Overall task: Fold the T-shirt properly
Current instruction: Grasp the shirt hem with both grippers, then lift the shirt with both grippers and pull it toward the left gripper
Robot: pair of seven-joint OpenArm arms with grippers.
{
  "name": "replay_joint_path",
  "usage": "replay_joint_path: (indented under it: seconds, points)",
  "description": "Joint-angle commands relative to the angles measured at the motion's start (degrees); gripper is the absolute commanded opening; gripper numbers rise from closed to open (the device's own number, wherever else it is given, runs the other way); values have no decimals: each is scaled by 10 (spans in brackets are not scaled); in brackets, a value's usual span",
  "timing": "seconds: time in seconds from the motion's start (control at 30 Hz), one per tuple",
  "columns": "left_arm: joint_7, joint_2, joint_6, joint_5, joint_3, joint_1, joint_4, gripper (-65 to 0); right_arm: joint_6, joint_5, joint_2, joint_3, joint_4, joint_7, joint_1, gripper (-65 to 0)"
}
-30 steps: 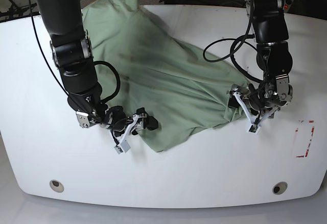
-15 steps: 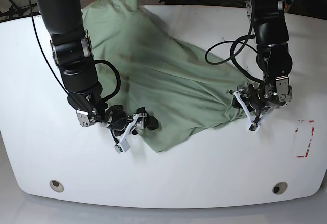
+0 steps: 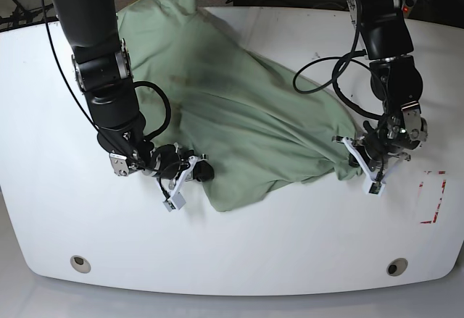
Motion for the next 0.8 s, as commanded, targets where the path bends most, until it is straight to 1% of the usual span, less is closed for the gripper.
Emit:
replay_joint_path:
  seconds: [0.0, 0.07, 0.13, 0.2, 0.33, 0.4, 0.43, 0.5, 0.63, 0.77]
  points:
    - [-8, -6, 0, -4, -9, -4, 33, -650, 1, -3, 4, 5, 5, -3, 18, -650]
    - [-8, -7, 0, -4, -13, -4, 47, -650, 1, 1, 7, 5, 7, -6, 19, -650]
    - [-8, -17, 0, -4, -18, -2, 59, -650, 1, 2, 13, 6, 20, -7, 21, -650]
    - [-7, -29, 0, -4, -32, 9, 76, -650, 1, 3, 32, 6, 48, -12, 20, -650]
    - [-7, -35, 0, -4, -71, 21, 120, -650, 1, 3, 58, 7, 111, -57, 21, -650]
    - [-7, -35, 0, -5, -83, 24, 136, -650, 1, 3, 71, 7, 141, -70, 22, -650]
    - [-7, -35, -2, -5, -90, 24, 147, -650, 1, 2, 80, 7, 159, -78, 23, -650]
    - [-2, -35, -18, -5, -96, 24, 159, -650, 1, 0, 90, 7, 182, -87, 30, -650]
    - [35, -35, -49, -4, -106, 9, 182, -650, 1, 2, 106, 7, 193, -101, 65, -650]
    - [65, -36, -56, -4, -108, -18, 202, -650, 1, 3, 120, 7, 194, -115, 103, -650]
